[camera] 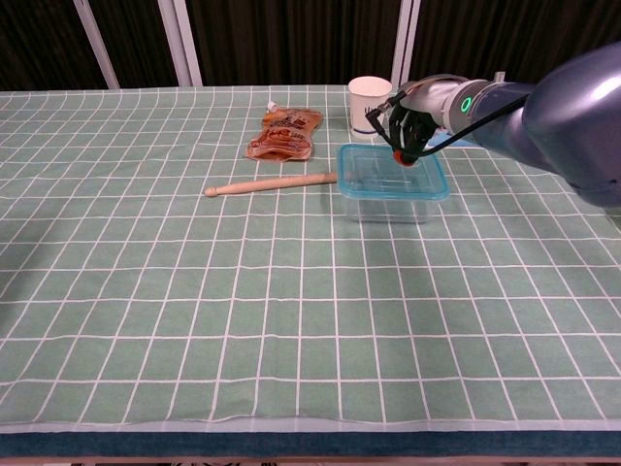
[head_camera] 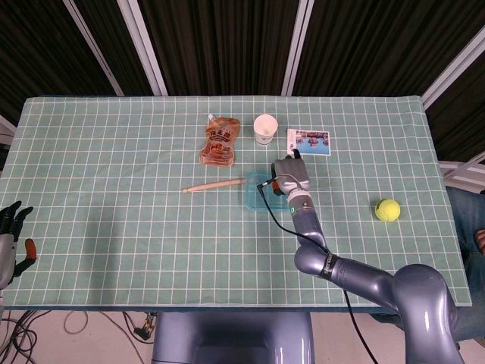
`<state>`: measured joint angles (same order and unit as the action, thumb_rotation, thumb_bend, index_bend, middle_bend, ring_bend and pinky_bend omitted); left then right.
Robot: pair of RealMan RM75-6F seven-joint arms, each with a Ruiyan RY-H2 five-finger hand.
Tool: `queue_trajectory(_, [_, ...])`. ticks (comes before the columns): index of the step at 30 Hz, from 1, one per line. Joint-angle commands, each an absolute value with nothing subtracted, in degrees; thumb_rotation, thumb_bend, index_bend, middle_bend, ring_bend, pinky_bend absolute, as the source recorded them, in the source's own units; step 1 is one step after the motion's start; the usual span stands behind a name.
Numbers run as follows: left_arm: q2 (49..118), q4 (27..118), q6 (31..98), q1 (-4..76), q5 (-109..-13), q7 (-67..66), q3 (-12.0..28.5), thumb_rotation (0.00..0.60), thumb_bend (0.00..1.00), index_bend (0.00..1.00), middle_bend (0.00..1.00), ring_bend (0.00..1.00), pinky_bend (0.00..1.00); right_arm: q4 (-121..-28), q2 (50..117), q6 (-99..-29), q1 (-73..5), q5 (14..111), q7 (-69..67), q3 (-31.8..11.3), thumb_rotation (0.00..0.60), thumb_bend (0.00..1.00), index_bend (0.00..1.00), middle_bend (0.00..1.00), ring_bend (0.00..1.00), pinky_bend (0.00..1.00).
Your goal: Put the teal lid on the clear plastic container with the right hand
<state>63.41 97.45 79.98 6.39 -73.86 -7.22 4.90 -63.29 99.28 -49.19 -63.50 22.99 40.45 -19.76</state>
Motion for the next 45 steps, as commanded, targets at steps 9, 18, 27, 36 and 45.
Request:
queue_trajectory(9, [63.32,97.53,79.99,6.36,-73.87,-6.95,4.93,0.600,0.66,0.11,0.00,0.00,0.00,-69.19,96.31,-53.58,-63.07,27.83,37.95,-21.50,0.600,0.48,0.71,0.58,0.25,0.00])
queue_trajectory(18, [63.11,97.56,80.10,6.28,-74.07,-6.42,4.93,0.600,0.66,0.11,0.00,0.00,0.00,-67.97,99.68,-54.85,-65.21,28.61,38.21,-22.21,0.600,0.48,0.71,0.58,0.25,0.00])
queue_trajectory(27, [63.25,97.44,79.92,6.31,-74.27,-6.41,4.74,0.600,0.66,0.11,0.00,0.00,0.00,-63.69,102.91,-54.05,-66.74,28.17,38.39,-22.80,0.600,0.48,0.71,0.58,0.25,0.00])
queue_trajectory(36, [63.18,97.55,79.91,6.32,-74.23,-6.49,4.75,0.600,0.66,0.11,0.00,0.00,0.00,-60.49,105.42,-52.76,-67.50,27.71,38.18,-23.25,0.600,0.48,0.71,0.58,0.25,0.00])
queue_trajectory(45, [63.08,97.62,79.78,6.37,-74.25,-6.52,4.72,0.600,0.66,0.11,0.00,0.00,0.00,-56.47,107.70,-52.22,-67.85,28.28,37.80,-23.57,0.600,0.48,0.72,0.58,0.25,0.00])
